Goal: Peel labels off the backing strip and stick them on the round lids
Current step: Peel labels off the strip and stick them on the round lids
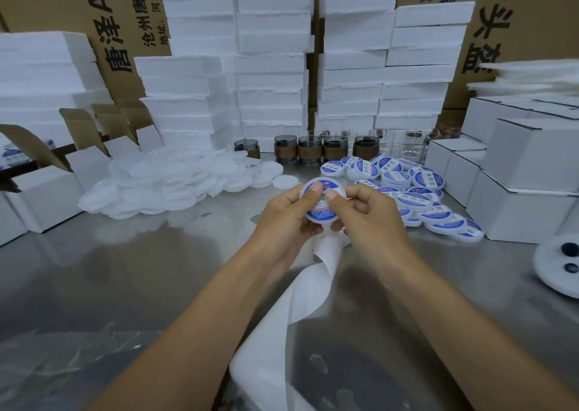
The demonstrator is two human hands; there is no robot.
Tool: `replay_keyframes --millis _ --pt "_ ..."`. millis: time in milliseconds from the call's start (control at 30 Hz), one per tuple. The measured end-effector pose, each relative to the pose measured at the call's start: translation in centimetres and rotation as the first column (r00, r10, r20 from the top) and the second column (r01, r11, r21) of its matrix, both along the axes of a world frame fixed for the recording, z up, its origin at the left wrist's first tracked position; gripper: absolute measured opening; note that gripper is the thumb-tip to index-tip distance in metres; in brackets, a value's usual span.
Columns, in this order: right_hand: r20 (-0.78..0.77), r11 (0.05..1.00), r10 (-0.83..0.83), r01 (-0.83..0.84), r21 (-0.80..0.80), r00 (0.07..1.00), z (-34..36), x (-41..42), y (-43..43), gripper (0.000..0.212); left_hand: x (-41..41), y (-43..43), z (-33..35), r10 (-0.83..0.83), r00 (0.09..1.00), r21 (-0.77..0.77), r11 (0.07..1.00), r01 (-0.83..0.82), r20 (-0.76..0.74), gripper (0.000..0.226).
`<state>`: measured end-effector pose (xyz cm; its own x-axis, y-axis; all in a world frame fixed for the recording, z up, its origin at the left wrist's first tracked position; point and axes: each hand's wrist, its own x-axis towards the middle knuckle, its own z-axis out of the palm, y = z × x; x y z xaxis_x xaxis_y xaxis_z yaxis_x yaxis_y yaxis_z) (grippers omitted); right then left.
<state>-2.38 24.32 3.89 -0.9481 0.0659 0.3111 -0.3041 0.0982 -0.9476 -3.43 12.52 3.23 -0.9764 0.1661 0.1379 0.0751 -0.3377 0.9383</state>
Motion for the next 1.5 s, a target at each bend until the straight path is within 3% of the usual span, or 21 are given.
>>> replay_keyframes --millis 300,533,733,1000,1133,1333,1500 --pt "0.016 0.994 -0.092 0.092 -0.057 0.996 -0.19 -0.32 0.20 0.012 0.03 0.30 -0.35 0.005 0.997 -0.049 0.999 -0.009 -0.074 0.028" --pt "-0.005 0.988 -0.142 0.142 -0.059 0.990 -0.20 -0.18 0.30 0.014 -0.07 0.15 -0.50 0.002 0.995 -0.125 0.992 -0.014 -0.097 0.022" --pt "0.016 0.982 -0.157 0.158 -0.105 0.987 -0.19 -0.32 0.30 0.018 0.06 0.38 -0.51 -0.027 0.994 -0.126 0.992 0.014 -0.102 0.043" --pt "0.033 0.994 -0.035 0.038 -0.105 0.999 -0.50 -0.54 0.39 0.006 -0.10 0.11 -0.42 0.071 0.994 -0.060 0.995 -0.075 -0.080 0.027" --pt "0.022 0.992 -0.057 0.059 -0.113 0.998 -0.63 -0.69 0.61 0.010 -0.34 0.17 -0.40 0.090 0.994 -0.048 0.995 -0.093 -0.058 0.021" --pt "-0.023 1.000 -0.024 0.025 0.018 0.999 -0.95 -0.71 0.35 0.019 -0.43 -0.05 -0.46 0.149 0.988 -0.054 0.987 -0.151 -0.044 0.022" --pt "0.003 1.000 -0.010 0.010 -0.021 1.000 -0.72 -0.82 0.72 0.021 -0.55 0.12 -0.53 0.169 0.985 -0.078 0.982 -0.171 -0.030 0.023"
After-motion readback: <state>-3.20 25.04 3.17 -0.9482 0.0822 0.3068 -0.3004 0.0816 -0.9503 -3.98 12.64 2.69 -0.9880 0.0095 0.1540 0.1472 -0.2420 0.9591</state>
